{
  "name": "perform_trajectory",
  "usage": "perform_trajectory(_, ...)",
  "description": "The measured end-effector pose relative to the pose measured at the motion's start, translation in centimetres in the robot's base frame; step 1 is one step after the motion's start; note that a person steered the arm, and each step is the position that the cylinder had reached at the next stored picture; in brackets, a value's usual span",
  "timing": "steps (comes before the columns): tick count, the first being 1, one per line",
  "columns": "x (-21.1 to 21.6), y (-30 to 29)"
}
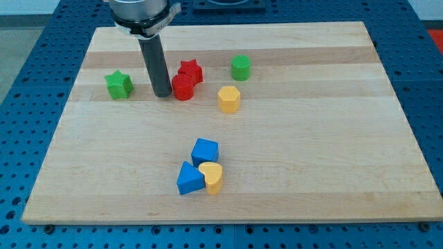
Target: Nudge the red star up a bit
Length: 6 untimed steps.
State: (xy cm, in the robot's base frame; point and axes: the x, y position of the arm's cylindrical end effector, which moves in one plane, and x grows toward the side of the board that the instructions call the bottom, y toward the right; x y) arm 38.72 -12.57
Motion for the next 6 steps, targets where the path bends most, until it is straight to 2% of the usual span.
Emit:
perform_trajectory(3,-6.0,1.5)
perform_trajectory(6,-5.1,-0.5)
